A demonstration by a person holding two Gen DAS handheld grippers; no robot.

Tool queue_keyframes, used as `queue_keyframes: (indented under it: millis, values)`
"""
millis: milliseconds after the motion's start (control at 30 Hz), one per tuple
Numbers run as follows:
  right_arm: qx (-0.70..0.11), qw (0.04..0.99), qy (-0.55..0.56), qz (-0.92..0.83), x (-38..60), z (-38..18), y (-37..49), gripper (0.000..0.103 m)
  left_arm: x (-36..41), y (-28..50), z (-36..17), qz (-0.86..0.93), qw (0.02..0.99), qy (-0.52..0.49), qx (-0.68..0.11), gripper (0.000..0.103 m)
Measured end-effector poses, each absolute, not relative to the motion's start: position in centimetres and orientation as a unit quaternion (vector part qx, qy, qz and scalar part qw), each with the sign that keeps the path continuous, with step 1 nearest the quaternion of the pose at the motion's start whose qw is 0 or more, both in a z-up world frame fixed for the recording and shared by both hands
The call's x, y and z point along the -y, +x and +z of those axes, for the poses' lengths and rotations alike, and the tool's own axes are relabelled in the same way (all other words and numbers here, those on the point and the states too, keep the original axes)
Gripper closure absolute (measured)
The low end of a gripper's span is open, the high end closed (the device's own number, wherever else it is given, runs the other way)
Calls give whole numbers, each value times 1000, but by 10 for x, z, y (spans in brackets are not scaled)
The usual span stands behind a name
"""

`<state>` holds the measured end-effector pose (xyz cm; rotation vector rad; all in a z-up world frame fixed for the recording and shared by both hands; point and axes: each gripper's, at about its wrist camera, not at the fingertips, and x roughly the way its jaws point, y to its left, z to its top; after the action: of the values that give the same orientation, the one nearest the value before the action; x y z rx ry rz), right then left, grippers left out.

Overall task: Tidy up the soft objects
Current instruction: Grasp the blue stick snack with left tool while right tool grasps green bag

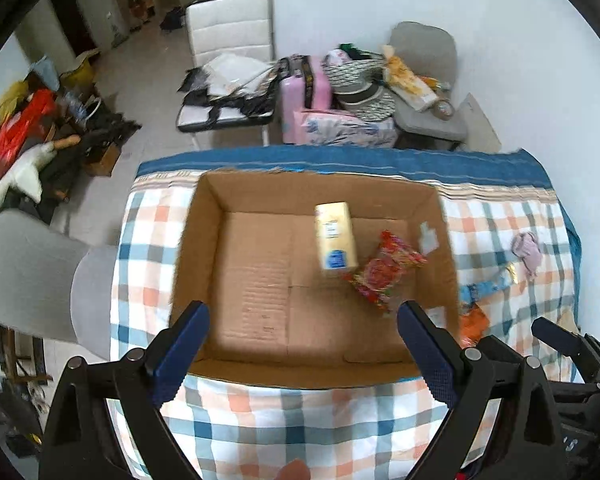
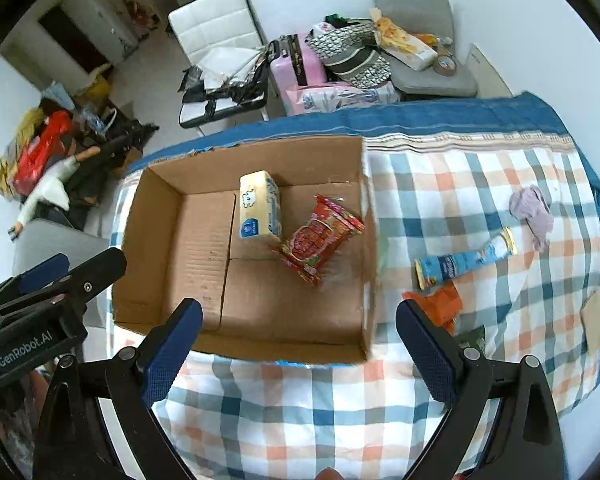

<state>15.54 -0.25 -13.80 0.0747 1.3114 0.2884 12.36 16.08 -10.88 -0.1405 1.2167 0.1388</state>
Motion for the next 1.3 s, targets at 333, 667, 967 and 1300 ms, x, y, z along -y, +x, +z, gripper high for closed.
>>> queue_keyframes:
  millis: [333,667,967,1300]
  values:
    - [-659,742,121,-3,176,-214,137,2,9,179,-140,-68,792,80,-602,7]
    - [-737,652,178,-15,228,-362,122,11,127,231,-237,-110,719,210,-654,7]
    - [-738,643,203,-19,261,-372,126,65,166,253,-316,-146,643,192,-727,7]
    - [-725,640,248,-57,325,-371,131,51,194,269,-387,-133,605,208,-757,33]
